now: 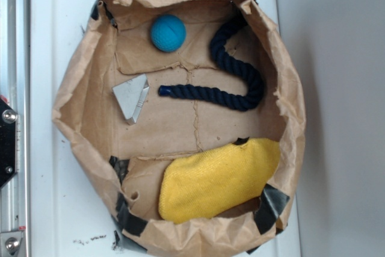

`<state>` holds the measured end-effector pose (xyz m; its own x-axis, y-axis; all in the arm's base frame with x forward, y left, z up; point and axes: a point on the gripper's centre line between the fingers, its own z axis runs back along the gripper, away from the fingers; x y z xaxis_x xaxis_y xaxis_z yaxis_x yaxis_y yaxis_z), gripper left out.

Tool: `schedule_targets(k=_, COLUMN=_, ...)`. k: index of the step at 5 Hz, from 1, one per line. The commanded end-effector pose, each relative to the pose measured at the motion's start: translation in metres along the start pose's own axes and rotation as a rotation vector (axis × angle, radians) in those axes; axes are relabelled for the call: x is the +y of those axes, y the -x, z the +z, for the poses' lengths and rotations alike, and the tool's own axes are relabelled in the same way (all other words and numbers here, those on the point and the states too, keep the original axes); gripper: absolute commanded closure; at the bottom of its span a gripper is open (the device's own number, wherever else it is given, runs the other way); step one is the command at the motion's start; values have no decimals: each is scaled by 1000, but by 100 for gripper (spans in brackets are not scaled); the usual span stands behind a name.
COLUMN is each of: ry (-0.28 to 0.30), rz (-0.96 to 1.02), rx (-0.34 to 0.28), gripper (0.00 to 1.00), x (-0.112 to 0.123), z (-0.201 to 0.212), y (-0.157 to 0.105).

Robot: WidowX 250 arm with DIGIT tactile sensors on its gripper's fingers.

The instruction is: Grab the blue rope.

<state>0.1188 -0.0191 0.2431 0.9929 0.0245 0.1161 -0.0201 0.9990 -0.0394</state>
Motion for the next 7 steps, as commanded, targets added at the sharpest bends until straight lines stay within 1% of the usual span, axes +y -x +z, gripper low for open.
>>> schedule_targets(k=1, ry=0, rz=0, rx=0, gripper=0, x=0, z=0, y=0)
schedule_targets(k=2, ry=14, rz=-50, rx=-24, gripper=0, x=10, z=-19, y=-28)
schedule_targets(k=3, ry=1, rz=24, rx=-23, gripper=0, x=17, z=-27, y=-75)
schedule_targets(k=4, ry=10, rz=4, rx=-59, gripper=0, x=28, z=-29, y=-96)
schedule_targets(k=5, ry=36, rz=-226, rx=-131, gripper=0, x=45, z=-37, y=-119)
schedule_targets(k=6, ry=38, rz=-367, rx=-141, gripper=0, x=50, z=-52, y=-141)
schedule_targets(k=7, ry=34, rz=-341, rx=-96, gripper=0, x=61, z=-56, y=-154)
